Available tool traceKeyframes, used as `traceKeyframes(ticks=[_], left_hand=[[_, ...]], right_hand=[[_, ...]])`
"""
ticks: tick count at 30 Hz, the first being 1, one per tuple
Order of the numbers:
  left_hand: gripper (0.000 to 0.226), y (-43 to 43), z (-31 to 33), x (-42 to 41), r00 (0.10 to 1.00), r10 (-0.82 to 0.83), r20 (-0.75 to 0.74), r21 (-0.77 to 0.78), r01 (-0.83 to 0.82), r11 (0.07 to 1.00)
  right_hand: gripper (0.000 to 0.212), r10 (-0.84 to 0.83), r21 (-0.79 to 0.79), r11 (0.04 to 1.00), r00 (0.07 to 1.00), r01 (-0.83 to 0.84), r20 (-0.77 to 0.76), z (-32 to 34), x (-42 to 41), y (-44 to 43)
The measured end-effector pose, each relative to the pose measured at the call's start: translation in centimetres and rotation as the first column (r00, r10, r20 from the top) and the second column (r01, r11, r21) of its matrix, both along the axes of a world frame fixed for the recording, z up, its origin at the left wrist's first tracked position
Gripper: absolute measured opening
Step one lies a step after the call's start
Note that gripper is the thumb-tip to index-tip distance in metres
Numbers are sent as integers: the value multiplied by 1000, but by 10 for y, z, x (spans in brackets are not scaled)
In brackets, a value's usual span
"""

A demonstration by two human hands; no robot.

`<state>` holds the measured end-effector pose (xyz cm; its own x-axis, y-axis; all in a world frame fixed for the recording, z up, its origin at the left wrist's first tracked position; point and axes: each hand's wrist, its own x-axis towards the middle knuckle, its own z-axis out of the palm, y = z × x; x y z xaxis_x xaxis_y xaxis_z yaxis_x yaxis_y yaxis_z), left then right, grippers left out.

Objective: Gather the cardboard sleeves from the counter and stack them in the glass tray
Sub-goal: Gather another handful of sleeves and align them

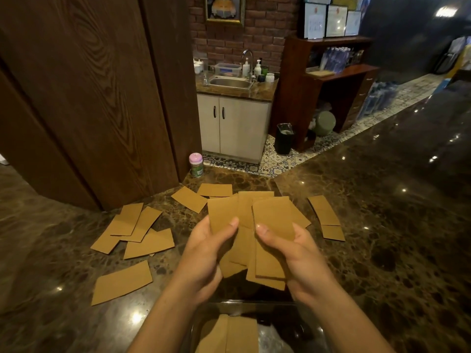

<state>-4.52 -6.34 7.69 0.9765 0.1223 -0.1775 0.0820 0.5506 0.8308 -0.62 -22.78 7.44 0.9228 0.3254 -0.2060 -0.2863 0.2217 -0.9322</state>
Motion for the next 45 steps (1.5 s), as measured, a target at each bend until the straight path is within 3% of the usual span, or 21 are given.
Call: traceKeyframes(ticks=[2, 4, 7, 12, 17, 21, 27, 29, 32, 34, 37, 39, 41, 45], left_hand=[[37, 2, 2, -1, 999, -34, -12, -117, 32, 993], [34, 6, 3, -2, 999, -33, -6, -121, 32, 992], [32, 9, 4, 0, 1000, -2, 8, -55, 3, 998], [28, 6, 6, 2, 998, 65, 15, 120, -67, 991], [28, 2, 6, 1, 993, 46, 108, 254, -72, 965], [24, 16, 4, 4, 919, -112, 378, 570, -135, 810], [4, 34, 14, 12, 800, -346, 490, 670, -91, 737], [5, 32, 18, 12, 773, -391, 500, 685, -76, 725], [8, 22, 18, 8, 765, -445, 465, 727, -44, 685], [18, 16, 17, 4, 796, -402, 453, 714, -54, 698], [77, 7, 9, -9, 892, -277, 358, 625, -8, 781], [95, -2, -1, -19, 945, -212, 249, 533, 49, 845], [82, -14, -12, -25, 975, -126, 181, 410, 41, 911], [37, -23, -16, -22, 974, 166, 155, 280, -205, 938]], right_hand=[[39, -80, 38, 996, 997, 81, -8, 0, 3, -1], [36, -156, 82, 984, 988, 157, -18, 2, 6, -6], [33, -185, 124, 975, 983, 184, -8, 8, 11, -15], [45, -66, 84, 994, 998, 66, 7, 11, 10, -21], [61, -14, 100, 995, 994, 25, -109, 8, 9, -15], [74, 50, 161, 987, 977, -16, -207, 11, 15, -23], [84, 279, 389, 905, 929, -170, -243, 15, 17, -35], [76, 310, 315, 920, 924, -232, -224, 16, 15, -33], [58, 211, 114, 975, 955, -190, -210, 21, 10, -26], [45, 121, 87, 990, 977, -107, -178, 24, 8, -20], [46, -14, 121, 992, 986, 35, -169, 25, 5, -13], [35, -115, 149, 979, 981, 139, -155, 25, 3, -11], [25, -184, 150, 968, 975, 202, -127, 24, 0, -8], [31, -175, 128, 975, 981, 184, -80, 20, -5, -5]])
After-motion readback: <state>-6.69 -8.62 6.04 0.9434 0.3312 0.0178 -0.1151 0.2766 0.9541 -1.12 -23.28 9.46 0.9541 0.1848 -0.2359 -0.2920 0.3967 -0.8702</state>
